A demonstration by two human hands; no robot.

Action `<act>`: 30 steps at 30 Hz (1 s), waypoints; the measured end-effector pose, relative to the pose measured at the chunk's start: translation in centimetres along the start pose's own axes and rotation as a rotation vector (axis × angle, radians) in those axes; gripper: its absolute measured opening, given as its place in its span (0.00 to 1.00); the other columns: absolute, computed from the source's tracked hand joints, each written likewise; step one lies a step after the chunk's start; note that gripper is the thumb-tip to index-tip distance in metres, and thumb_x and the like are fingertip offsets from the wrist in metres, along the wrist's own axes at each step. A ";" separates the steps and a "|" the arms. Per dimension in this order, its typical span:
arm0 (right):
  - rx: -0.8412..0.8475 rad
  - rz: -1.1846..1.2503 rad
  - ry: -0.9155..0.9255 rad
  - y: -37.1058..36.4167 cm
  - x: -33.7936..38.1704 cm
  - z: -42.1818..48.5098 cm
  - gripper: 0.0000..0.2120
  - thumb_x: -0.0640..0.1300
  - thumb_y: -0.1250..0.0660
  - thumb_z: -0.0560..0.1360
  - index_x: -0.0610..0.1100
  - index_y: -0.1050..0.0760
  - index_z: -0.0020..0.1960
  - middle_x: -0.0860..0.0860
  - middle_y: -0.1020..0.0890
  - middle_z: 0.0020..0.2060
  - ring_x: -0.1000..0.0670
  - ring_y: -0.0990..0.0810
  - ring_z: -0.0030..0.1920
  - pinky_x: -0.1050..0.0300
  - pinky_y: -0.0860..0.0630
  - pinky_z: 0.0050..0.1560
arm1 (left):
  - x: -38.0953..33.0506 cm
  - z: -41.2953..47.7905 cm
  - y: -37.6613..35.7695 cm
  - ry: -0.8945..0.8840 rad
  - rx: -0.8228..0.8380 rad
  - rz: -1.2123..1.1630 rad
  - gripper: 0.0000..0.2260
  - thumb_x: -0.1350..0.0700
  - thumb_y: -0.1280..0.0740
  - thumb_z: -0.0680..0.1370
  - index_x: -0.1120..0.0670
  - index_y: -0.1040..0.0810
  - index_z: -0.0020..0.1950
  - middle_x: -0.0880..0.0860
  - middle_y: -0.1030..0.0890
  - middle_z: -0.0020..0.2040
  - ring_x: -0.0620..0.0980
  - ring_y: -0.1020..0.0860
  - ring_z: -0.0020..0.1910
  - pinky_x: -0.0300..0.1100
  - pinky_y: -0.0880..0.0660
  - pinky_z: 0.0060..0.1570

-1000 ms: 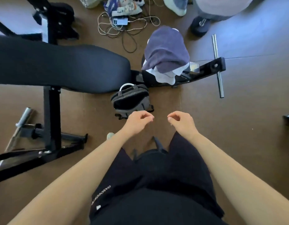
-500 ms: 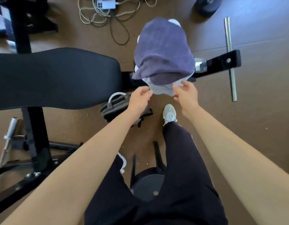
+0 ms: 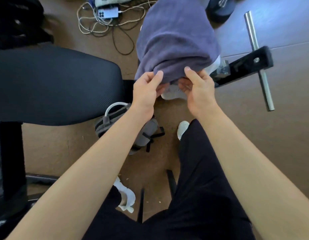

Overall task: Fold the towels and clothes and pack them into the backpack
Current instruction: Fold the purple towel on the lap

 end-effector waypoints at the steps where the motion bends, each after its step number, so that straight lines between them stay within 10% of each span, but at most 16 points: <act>1: 0.044 0.033 0.014 -0.2 -0.2 0.0 0.07 0.41 0.31 0.79 0.44 0.21 0.57 0.45 0.17 0.50 0.47 0.19 0.49 0.53 0.23 0.50 | 0.1 -0.1 0.3 -0.058 0.009 -0.003 0.04 0.56 0.33 0.83 0.55 0.21 0.50 0.56 0.14 0.49 0.52 0.14 0.50 0.42 0.20 0.49; 13: 0.008 0.170 -0.018 1.6 0.8 -3.9 0.16 0.37 0.31 0.79 0.43 0.29 0.65 0.45 0.23 0.50 0.49 0.18 0.42 0.58 0.18 0.43 | -2.7 -8.7 3.7 -0.281 0.008 -0.094 0.13 0.63 0.45 0.85 0.53 0.22 0.52 0.50 0.19 0.49 0.43 0.26 0.38 0.38 0.28 0.42; 18: 0.093 -0.516 0.555 0.5 1.7 -4.6 0.46 0.39 0.25 0.74 0.53 0.49 0.82 0.46 0.34 0.71 0.59 0.24 0.63 0.58 0.23 0.64 | -5.6 -11.7 5.6 -0.357 0.043 -0.067 0.13 0.61 0.46 0.86 0.52 0.23 0.55 0.48 0.17 0.47 0.45 0.20 0.45 0.39 0.23 0.48; 21: 0.102 -0.823 0.603 -1.1 2.2 -2.7 0.48 0.42 0.25 0.73 0.54 0.51 0.83 0.42 0.42 0.75 0.43 0.35 0.75 0.51 0.33 0.73 | -7.0 -11.9 6.1 -0.389 0.021 -0.120 0.12 0.60 0.46 0.86 0.53 0.23 0.56 0.51 0.17 0.50 0.48 0.19 0.50 0.44 0.22 0.53; 25: 0.019 -0.997 0.582 -1.5 2.1 -1.1 0.48 0.42 0.28 0.75 0.56 0.56 0.83 0.39 0.37 0.73 0.36 0.31 0.71 0.44 0.29 0.66 | -8.2 -12.3 8.4 -0.404 0.022 -0.341 0.18 0.56 0.49 0.86 0.58 0.20 0.59 0.59 0.17 0.62 0.60 0.22 0.67 0.53 0.23 0.65; 30: -0.026 -1.070 0.737 -1.3 1.6 -1.1 0.45 0.39 0.30 0.72 0.57 0.51 0.80 0.41 0.31 0.69 0.37 0.27 0.66 0.38 0.23 0.60 | -9.3 -12.3 13.8 -0.392 -0.251 -0.647 0.15 0.57 0.47 0.86 0.60 0.22 0.62 0.60 0.16 0.56 0.57 0.16 0.55 0.48 0.17 0.51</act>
Point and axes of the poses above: each hand's wrist, its own z-axis towards the middle knuckle, its own y-axis out of the back of the hand, x = y × z, the point moved 3 cm from there along z, towards the middle knuckle
